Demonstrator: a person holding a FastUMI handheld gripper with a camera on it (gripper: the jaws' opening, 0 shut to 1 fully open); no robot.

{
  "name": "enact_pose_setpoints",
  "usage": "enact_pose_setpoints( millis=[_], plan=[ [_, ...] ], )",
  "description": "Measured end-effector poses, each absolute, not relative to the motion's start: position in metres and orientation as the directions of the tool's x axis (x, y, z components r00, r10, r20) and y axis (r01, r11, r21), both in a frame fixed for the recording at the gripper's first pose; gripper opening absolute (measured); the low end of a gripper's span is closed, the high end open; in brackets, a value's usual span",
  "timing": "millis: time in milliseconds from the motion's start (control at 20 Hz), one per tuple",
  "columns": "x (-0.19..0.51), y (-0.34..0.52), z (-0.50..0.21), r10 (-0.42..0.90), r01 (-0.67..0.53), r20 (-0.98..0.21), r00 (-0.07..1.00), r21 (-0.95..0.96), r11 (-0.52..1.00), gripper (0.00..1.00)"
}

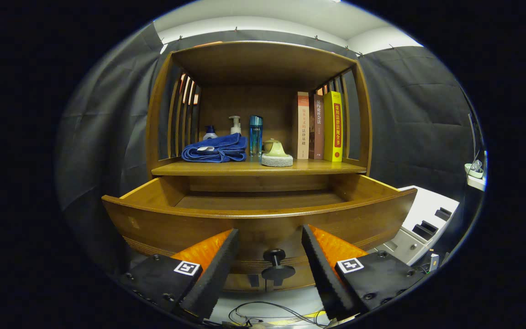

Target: Pull open the drawer, take out the items inside it, and place them on the countertop above the cabinet.

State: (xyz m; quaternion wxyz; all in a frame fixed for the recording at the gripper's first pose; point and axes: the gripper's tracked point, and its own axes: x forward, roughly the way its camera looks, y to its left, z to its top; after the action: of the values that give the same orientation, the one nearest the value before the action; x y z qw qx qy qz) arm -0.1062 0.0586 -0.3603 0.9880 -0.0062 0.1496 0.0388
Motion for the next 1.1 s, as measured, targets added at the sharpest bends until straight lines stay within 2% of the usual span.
enact_pose_setpoints(
  millis=[450, 1100],
  plan=[
    [-0.043, 0.067, -0.371, 0.057, -0.064, -0.291, 0.955, -0.014, 0.998, 0.94],
    [-0.015, 0.072, -0.383, 0.056, -0.051, -0.307, 0.950, 0.026, 0.998, 0.94]
  ],
)
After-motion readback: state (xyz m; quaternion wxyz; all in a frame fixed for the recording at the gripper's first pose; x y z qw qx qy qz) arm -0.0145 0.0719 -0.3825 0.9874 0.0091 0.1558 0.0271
